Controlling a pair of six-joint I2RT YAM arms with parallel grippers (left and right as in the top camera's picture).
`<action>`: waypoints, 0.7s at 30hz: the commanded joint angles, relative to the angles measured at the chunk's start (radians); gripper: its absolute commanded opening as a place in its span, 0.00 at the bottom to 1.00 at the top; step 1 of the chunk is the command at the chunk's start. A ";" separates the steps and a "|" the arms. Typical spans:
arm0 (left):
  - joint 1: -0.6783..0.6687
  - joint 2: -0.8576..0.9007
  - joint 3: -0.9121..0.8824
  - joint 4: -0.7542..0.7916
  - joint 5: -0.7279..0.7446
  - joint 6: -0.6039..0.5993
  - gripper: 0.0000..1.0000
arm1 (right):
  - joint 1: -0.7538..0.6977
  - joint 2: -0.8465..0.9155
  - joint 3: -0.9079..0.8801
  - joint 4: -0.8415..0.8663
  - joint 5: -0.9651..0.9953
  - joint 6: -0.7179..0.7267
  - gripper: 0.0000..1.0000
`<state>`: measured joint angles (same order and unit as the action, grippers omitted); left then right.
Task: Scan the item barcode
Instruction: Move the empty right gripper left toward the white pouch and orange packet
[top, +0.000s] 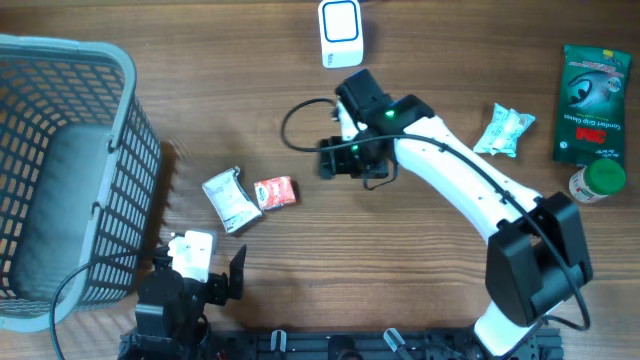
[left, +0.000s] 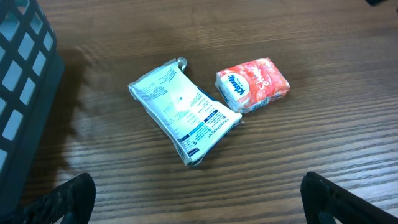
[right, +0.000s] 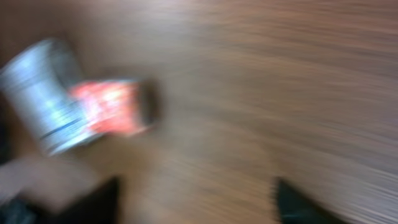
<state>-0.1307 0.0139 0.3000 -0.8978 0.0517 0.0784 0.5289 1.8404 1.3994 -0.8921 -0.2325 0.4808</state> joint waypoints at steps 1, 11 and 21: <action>0.004 -0.005 -0.002 0.002 0.011 0.019 1.00 | -0.125 0.019 -0.021 0.002 0.283 0.105 0.10; 0.004 -0.005 -0.002 0.002 0.011 0.019 1.00 | -0.491 0.212 -0.021 0.077 0.383 -0.006 0.04; 0.004 -0.005 -0.002 0.002 0.011 0.019 1.00 | -0.870 0.251 -0.018 0.118 0.453 0.049 0.04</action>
<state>-0.1307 0.0139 0.3000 -0.8978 0.0517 0.0784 -0.2630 2.0628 1.3891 -0.7761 0.1833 0.5022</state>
